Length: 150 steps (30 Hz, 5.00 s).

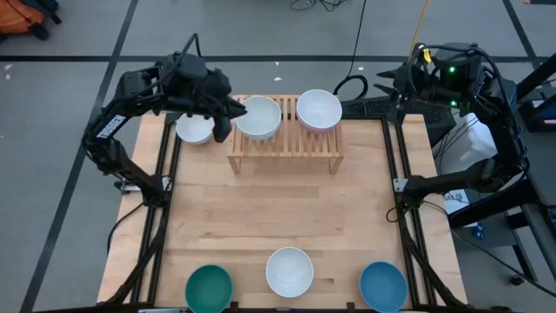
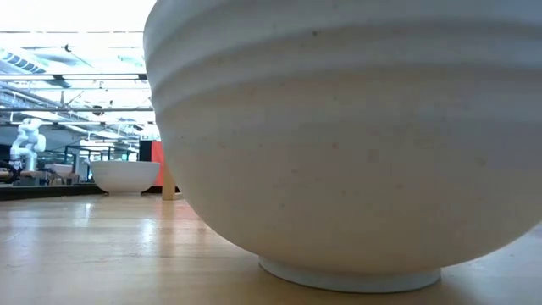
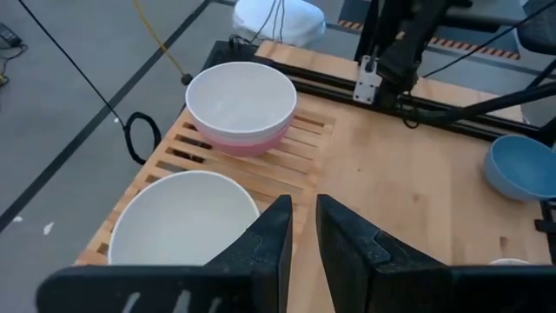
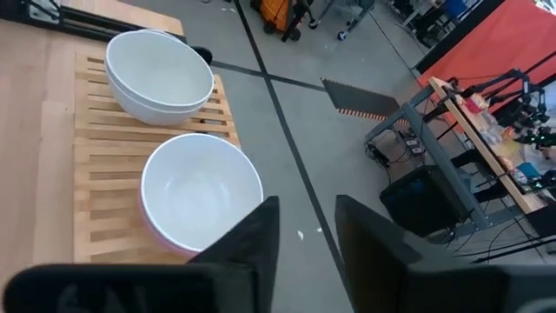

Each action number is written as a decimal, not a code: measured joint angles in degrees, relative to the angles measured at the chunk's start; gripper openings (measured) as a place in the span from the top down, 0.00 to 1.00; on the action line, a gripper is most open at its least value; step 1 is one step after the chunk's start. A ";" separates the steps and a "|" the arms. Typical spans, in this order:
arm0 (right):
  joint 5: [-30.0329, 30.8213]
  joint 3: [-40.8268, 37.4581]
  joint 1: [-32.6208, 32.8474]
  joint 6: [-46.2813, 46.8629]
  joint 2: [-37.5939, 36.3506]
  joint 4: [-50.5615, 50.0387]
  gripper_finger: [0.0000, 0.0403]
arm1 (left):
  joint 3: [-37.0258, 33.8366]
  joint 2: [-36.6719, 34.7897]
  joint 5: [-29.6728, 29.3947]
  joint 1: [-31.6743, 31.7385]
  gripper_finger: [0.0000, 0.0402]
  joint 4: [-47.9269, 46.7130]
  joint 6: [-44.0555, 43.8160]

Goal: Place and stack bowls onto a shelf
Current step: Stack the white bowl on top of the gray bowl on the shelf

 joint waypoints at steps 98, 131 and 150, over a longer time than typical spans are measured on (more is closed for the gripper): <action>-10.62 -33.33 53.09 60.80 34.55 38.52 0.69 | -0.02 -12.22 1.68 -4.90 0.84 -17.75 13.57; -18.53 -33.34 50.49 62.33 41.00 40.79 0.69 | -0.02 -12.22 1.62 -4.90 0.84 -17.75 22.84; -22.97 -35.29 50.49 61.75 41.00 40.63 0.69 | -0.02 -12.22 1.64 -4.90 0.84 -17.74 22.73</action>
